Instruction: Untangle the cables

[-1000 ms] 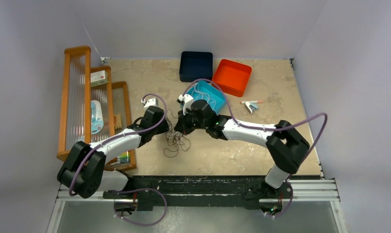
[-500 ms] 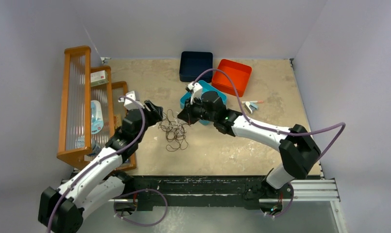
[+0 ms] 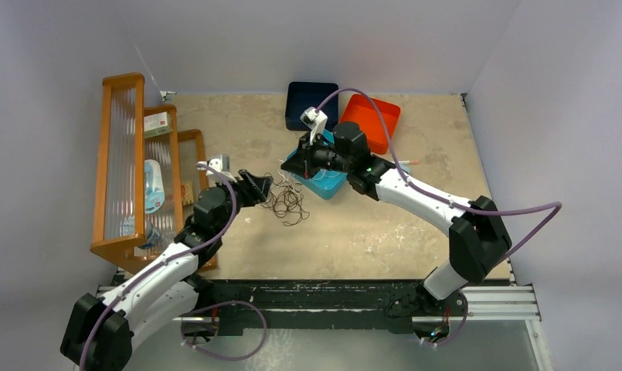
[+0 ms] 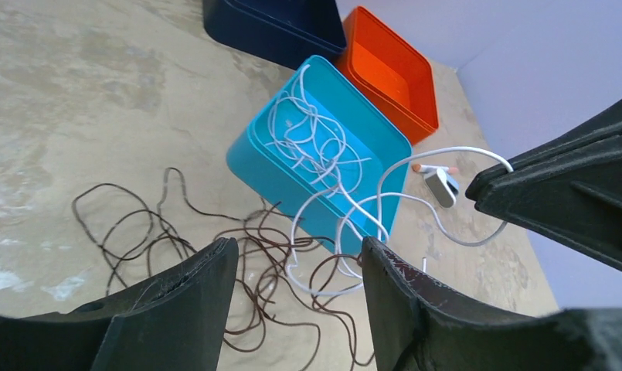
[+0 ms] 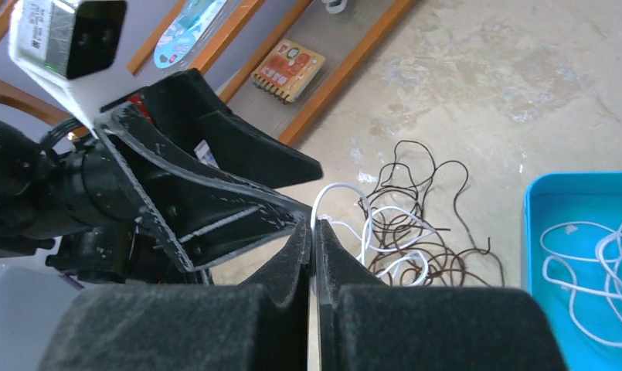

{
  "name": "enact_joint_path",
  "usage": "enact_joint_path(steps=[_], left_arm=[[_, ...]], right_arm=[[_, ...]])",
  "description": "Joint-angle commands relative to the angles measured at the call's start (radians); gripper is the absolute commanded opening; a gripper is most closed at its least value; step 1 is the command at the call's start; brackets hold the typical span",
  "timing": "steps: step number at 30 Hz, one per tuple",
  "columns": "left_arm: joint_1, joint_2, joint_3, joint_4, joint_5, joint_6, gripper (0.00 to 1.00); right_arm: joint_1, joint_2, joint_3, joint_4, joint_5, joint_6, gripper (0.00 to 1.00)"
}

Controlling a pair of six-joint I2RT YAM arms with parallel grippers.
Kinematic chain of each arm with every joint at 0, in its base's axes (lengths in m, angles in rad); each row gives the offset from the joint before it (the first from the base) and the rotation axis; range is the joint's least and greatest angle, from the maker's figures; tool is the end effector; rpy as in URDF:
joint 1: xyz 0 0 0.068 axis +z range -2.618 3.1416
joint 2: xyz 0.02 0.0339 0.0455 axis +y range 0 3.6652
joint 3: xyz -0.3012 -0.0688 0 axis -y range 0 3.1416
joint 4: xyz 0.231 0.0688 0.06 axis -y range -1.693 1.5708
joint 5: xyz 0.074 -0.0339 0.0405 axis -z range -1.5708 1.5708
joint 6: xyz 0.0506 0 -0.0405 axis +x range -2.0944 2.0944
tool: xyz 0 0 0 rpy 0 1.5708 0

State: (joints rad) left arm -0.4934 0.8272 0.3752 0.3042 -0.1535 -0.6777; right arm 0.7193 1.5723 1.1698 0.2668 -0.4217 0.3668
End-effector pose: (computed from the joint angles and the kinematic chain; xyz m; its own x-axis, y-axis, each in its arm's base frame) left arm 0.1558 -0.0750 0.2700 -0.3110 -0.5363 -0.7846 0.1795 0.7776 -0.6026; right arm 0.2689 0.2630 0.3632 -0.4200 0.0671 -0.9050 -0.8094 0.4232 0.4070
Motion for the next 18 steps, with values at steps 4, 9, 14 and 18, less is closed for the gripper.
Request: enact_joint_path(steps=[4, 9, 14, 18], left_arm=[[-0.004, 0.080, -0.003, 0.275, 0.147, 0.008, 0.59], [-0.004, 0.101, -0.012, 0.316, 0.204, 0.012, 0.59], [-0.004, 0.158, -0.020, 0.350, 0.213, 0.020, 0.59], [-0.004, 0.212, -0.029, 0.405, 0.224, 0.013, 0.58]], right_arm=[[0.003, 0.017, 0.048, -0.001, -0.088, -0.012, 0.00], [0.003, 0.017, 0.045, 0.008, -0.093, -0.003, 0.00], [0.003, 0.013, 0.042, 0.022, -0.114, 0.000, 0.00], [0.003, 0.009, 0.042, 0.029, -0.124, 0.004, 0.00]])
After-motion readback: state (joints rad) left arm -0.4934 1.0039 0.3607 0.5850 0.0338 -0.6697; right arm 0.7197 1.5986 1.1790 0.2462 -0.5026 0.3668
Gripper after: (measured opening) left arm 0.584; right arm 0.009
